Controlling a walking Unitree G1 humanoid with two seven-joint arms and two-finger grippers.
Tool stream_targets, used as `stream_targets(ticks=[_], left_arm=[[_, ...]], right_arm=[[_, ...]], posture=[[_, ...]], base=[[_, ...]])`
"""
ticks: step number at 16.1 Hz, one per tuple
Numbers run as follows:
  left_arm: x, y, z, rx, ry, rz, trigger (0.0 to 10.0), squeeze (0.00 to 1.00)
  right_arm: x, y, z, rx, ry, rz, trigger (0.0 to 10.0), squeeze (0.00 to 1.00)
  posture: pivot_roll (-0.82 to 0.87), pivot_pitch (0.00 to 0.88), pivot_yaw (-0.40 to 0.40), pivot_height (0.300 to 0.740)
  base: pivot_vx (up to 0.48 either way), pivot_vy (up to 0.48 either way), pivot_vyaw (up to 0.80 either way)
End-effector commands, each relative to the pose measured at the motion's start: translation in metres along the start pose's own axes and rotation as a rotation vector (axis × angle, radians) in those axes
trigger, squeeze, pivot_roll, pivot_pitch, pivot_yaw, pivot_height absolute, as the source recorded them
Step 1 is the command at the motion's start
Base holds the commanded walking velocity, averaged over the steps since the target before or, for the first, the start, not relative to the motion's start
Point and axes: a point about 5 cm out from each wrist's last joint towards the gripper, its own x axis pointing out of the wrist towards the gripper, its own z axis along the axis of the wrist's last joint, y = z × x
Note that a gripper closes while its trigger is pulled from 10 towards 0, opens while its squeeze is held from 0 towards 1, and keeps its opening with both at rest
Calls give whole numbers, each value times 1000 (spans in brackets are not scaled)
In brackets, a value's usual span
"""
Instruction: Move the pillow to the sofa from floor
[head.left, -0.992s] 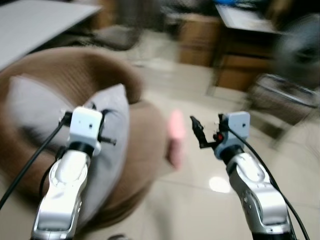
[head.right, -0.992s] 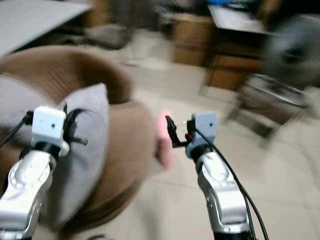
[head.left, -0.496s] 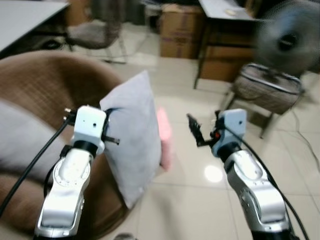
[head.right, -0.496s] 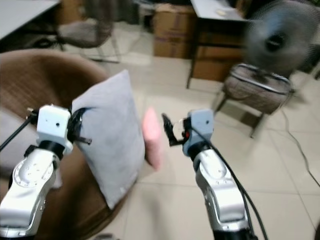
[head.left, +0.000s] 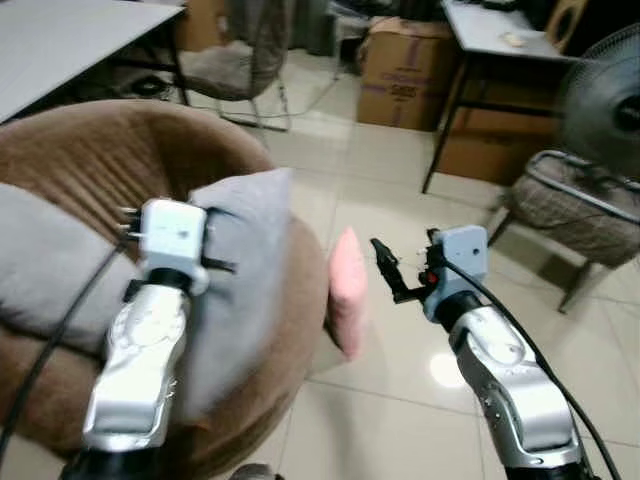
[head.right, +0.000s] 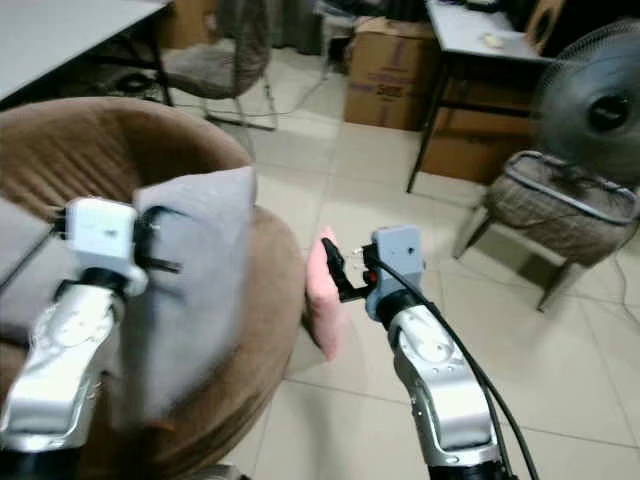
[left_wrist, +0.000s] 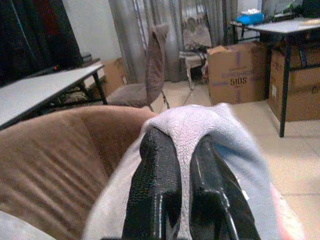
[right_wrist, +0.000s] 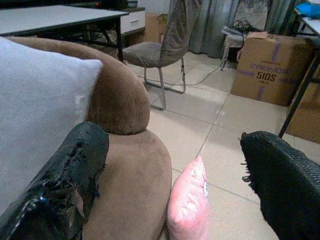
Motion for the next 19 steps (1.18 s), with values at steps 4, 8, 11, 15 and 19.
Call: stream_targets(ticks=[4, 8, 11, 15, 19], left_arm=[[31, 3, 7, -18, -33, 29, 10000, 0], [80, -1, 6, -29, 1, 26, 10000, 0], [103, 2, 13, -33, -9, 90, 10000, 0], [122, 30, 21, -91, -3, 257, 10000, 0], [120, 40, 13, -37, -7, 240, 10000, 0]], right_arm=[[0, -1, 4, -16, -9, 51, 10000, 0], [0, -3, 11, -91, -7, 210, 10000, 0], [-2, -4, 11, -133, 6, 261, 10000, 0], [-2, 3, 18, -149, -21, 348, 10000, 0], [-1, -3, 17, -169, -29, 277, 10000, 0]], posture=[[113, 0, -40, 740], [108, 0, -41, 740], [78, 0, -33, 740], [60, 0, -28, 740], [53, 0, -16, 740]], base=[[0, 0, 0], [0, 0, 0], [0, 0, 0], [0, 0, 0], [0, 0, 0]])
